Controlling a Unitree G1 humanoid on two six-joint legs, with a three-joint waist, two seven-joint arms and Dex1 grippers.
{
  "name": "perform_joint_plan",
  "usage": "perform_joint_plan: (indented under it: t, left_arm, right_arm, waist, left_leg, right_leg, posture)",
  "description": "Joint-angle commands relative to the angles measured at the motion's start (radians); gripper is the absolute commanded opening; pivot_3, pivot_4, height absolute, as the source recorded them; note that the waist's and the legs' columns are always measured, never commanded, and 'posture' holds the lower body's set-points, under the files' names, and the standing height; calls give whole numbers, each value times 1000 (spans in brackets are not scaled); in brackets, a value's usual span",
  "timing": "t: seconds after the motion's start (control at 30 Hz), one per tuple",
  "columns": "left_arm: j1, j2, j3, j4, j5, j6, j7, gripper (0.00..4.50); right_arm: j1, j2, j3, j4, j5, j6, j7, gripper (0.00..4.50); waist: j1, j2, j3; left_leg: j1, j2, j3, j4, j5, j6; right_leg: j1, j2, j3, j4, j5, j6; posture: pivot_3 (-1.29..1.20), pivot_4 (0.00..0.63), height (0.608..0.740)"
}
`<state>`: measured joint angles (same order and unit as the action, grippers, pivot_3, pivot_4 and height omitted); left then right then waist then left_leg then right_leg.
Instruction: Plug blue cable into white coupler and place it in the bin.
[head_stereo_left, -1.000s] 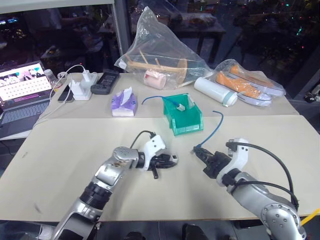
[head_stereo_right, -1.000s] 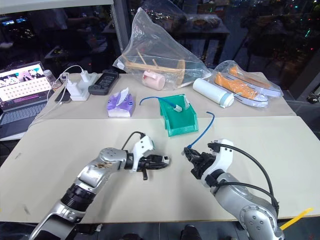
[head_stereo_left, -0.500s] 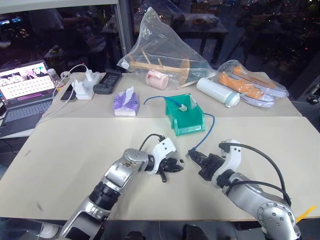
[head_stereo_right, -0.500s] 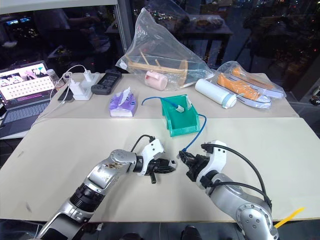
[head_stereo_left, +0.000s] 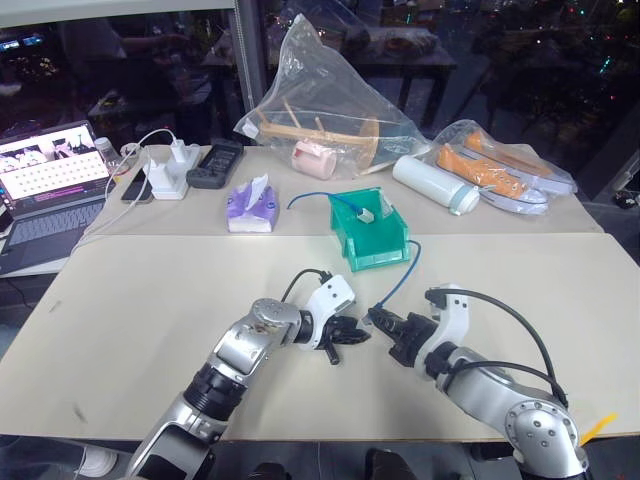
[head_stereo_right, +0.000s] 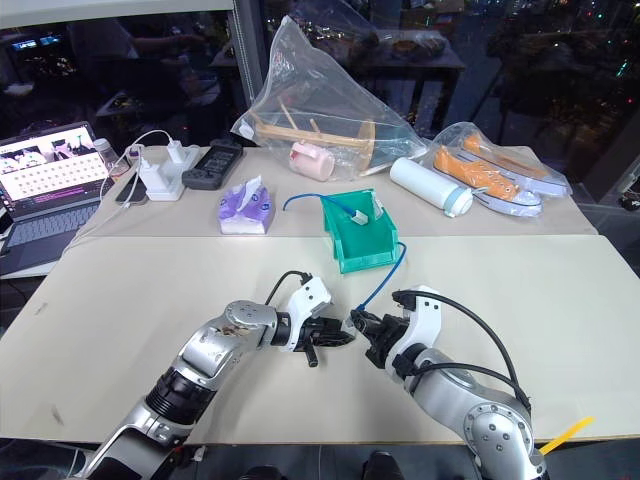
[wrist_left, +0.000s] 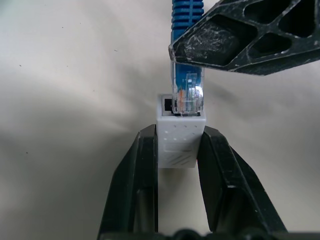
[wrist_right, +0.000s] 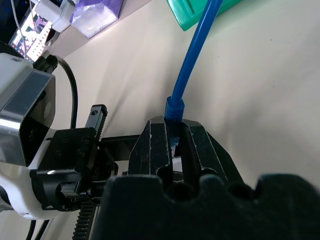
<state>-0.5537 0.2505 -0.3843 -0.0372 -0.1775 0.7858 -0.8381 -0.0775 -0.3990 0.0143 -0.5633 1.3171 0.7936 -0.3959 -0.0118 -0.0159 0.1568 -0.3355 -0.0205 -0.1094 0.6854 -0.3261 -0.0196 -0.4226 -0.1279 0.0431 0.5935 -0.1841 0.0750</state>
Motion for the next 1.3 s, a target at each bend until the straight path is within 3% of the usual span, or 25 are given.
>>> perform_joint_plan:
  t: [0.03, 0.43, 1.1, 1.3]
  left_arm:
    - [0, -8, -6, -21, -19, 21, 8, 630]
    - [2, -34, 20, -37, -53, 58, 42, 630]
    - [-3, -117, 23, -110, -86, 158, 162, 630]
    - [27, -130, 41, -144, -98, 191, 205, 630]
  right_arm:
    - [-4, 0, -8, -7, -12, 18, -2, 0]
    - [2, -10, -1, -1, -90, 45, 28, 0]
    - [-30, -90, 68, -16, -168, 241, 89, 0]
    - [29, -105, 89, 3, -216, 268, 143, 0]
  waist:
    - [0, 0, 0]
    - [0, 0, 0]
    - [3, 0, 0]
    - [4, 0, -1]
  left_leg:
    - [0, 0, 0, 0, 0, 0]
    - [0, 0, 0, 0, 0, 0]
    - [0, 0, 0, 0, 0, 0]
    - [0, 0, 0, 0, 0, 0]
  right_leg:
    - [0, 0, 0, 0, 0, 0]
    - [0, 0, 0, 0, 0, 0]
    - [1, 0, 0, 0, 0, 0]
    - [1, 0, 0, 0, 0, 0]
  posture:
    - [0, 150, 740]
    - [0, 150, 740]
    - [0, 150, 740]
    - [0, 150, 740]
